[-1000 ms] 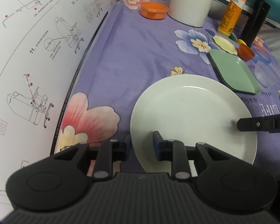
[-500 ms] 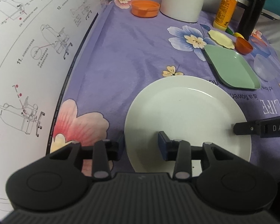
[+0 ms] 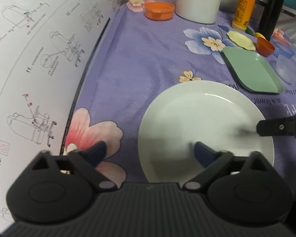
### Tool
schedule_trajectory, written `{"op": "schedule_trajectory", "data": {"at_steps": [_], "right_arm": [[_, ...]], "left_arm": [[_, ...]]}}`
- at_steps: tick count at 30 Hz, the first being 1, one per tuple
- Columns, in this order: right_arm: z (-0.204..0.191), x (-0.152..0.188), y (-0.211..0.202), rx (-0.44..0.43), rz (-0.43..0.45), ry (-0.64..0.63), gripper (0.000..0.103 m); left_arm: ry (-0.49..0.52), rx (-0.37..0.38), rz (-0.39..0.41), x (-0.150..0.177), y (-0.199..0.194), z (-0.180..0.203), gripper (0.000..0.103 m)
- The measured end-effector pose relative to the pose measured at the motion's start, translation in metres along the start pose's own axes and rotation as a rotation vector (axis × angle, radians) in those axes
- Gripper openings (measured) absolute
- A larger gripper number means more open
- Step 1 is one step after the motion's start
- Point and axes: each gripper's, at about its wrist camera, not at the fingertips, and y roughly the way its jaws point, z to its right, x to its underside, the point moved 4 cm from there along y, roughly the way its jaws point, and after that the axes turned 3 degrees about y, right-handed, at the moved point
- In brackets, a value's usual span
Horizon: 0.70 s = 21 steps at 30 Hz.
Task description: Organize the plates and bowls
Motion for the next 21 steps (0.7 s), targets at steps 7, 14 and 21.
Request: {"op": "schedule_trajectory", "data": {"at_steps": [7, 14, 21], "right_arm": [[0.010, -0.003, -0.014, -0.021, 0.035, 0.040, 0.097], [0.016, -0.007, -0.032, -0.045, 0.088, 0.065, 0.099], [0.032, -0.022, -0.057, -0.037, 0.181, 0.111, 0.103]], "left_arm": [[-0.055, -0.025, 0.070, -0.010, -0.019, -0.006, 0.103], [-0.064, -0.027, 0.117, -0.021, -0.032, 0.001, 0.103], [-0.007, -0.023, 0.141, -0.042, -0.032, 0.030, 0.103]]}}
